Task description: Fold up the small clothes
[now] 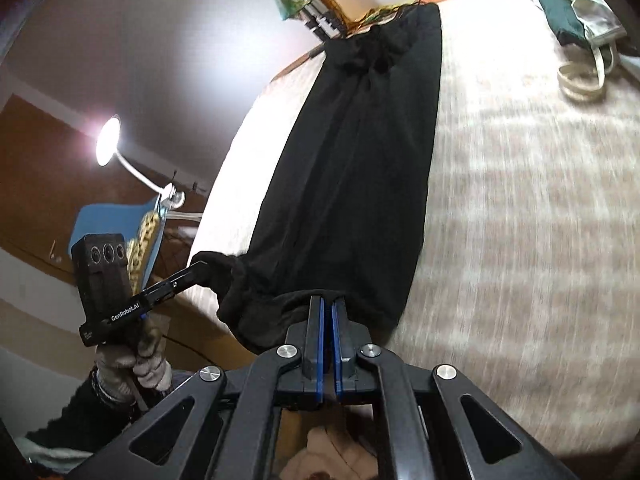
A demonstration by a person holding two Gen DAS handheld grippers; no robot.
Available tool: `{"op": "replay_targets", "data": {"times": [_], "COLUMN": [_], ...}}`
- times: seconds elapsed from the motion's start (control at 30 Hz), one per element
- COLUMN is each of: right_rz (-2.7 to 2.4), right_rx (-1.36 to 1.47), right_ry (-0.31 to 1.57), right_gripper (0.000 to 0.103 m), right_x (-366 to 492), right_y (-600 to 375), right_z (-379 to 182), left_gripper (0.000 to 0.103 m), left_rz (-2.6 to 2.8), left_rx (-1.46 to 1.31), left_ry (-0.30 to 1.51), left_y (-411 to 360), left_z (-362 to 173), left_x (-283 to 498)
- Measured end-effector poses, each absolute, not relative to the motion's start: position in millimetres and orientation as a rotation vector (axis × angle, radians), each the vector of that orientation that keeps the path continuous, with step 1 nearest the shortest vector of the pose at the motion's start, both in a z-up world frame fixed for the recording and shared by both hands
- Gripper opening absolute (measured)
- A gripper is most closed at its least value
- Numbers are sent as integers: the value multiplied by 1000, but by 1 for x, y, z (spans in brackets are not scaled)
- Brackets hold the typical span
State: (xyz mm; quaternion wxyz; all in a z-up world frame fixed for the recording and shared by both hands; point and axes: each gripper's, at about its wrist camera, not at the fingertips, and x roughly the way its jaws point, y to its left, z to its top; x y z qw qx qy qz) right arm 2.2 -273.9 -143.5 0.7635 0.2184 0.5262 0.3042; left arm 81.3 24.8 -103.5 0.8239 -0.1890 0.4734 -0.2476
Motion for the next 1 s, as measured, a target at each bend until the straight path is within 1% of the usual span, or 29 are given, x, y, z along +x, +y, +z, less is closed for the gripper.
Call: {"op": "replay_targets", "data": {"times": [0.33, 0.53, 0.57, 0.67, 0.7, 0.77, 0.87, 1.0], "right_rz": [550, 513, 510, 507, 495, 496, 584, 688], "right_rx": [567, 575, 575, 542, 504, 437, 385, 281], "right_ry": [1138, 1147, 1146, 1135, 1123, 1082, 1050, 1070], "right_gripper": [1, 1, 1, 8, 13, 17, 17, 17], "right_x": [63, 82, 85, 88, 87, 83, 71, 57], "right_y": [-287, -290, -290, -288, -287, -286, -279, -257], "right_z": [-156, -161, -161, -156, -151, -140, -127, -129], "left_gripper": [3, 3, 4, 14, 14, 16, 16, 16], "left_rz": [-479, -455, -448, -435, -445, -454, -501, -561], "left_rx": [-399, -403, -401, -390, -394, -370, -309, -222], "left_ry": [1025, 1037, 1036, 1044, 1037, 995, 961, 1001], "left_y": [19, 19, 19, 22, 25, 28, 27, 12], "left_z": [-115, -125, -126, -124, -120, -112, -101, -109], "left_x": [151, 174, 176, 180, 179, 173, 156, 141]}}
